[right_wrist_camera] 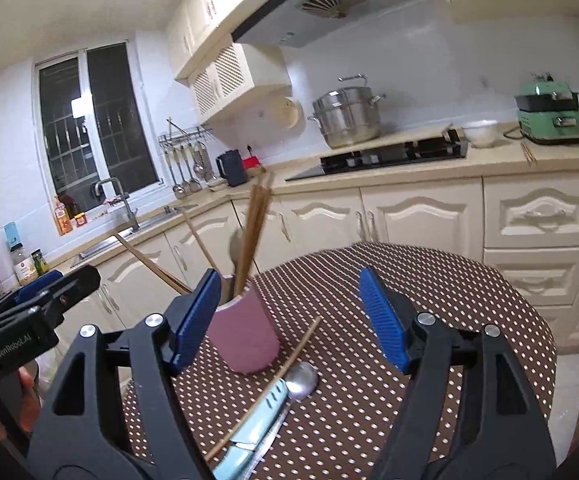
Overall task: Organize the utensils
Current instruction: 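Move both open grippers back down toward the remaining utensils, then grasp a wooden chopstick from the table with the left gripper, then grasp the metal spoon by its handle with the right gripper, then lift the chopstick and spoon up over the pink cup, then open the left gripper to drop the chopstick into the pink cup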
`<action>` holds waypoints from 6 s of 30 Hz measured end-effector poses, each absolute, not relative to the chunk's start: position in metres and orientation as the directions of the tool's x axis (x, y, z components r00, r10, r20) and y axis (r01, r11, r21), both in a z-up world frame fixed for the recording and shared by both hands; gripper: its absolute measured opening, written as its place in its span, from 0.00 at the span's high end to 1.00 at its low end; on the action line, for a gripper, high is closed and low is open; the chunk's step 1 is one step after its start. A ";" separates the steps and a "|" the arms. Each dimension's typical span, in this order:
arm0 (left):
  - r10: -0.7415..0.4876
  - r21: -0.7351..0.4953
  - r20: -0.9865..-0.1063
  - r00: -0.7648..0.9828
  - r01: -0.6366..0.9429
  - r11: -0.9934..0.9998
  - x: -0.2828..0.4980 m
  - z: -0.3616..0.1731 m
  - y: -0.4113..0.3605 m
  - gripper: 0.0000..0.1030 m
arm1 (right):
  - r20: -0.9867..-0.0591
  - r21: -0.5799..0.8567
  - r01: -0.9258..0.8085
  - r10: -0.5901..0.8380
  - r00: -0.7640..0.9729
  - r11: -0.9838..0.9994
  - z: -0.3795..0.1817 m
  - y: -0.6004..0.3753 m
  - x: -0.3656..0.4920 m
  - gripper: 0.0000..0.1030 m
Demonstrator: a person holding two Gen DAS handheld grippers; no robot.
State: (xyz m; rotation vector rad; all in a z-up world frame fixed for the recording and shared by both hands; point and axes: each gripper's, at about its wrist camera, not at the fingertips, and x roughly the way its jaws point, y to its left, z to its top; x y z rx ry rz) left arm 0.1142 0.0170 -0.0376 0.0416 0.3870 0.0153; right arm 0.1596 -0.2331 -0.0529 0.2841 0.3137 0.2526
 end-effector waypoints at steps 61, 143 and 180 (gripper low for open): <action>-0.134 -0.023 -0.888 0.440 0.248 0.968 0.183 -0.200 -0.008 0.95 | -0.722 0.293 -0.142 0.316 0.616 0.945 -0.151 -0.224 0.213 0.30; -0.477 -0.248 -0.417 0.774 0.407 0.879 0.137 -0.064 0.014 0.95 | -0.528 0.393 -0.393 0.554 0.644 0.832 -0.052 -0.247 0.214 0.96; -0.025 -0.218 0.094 0.995 0.045 0.975 0.237 -0.057 0.021 0.95 | -0.202 0.344 -0.496 0.579 0.790 0.797 -0.023 -0.182 0.307 0.96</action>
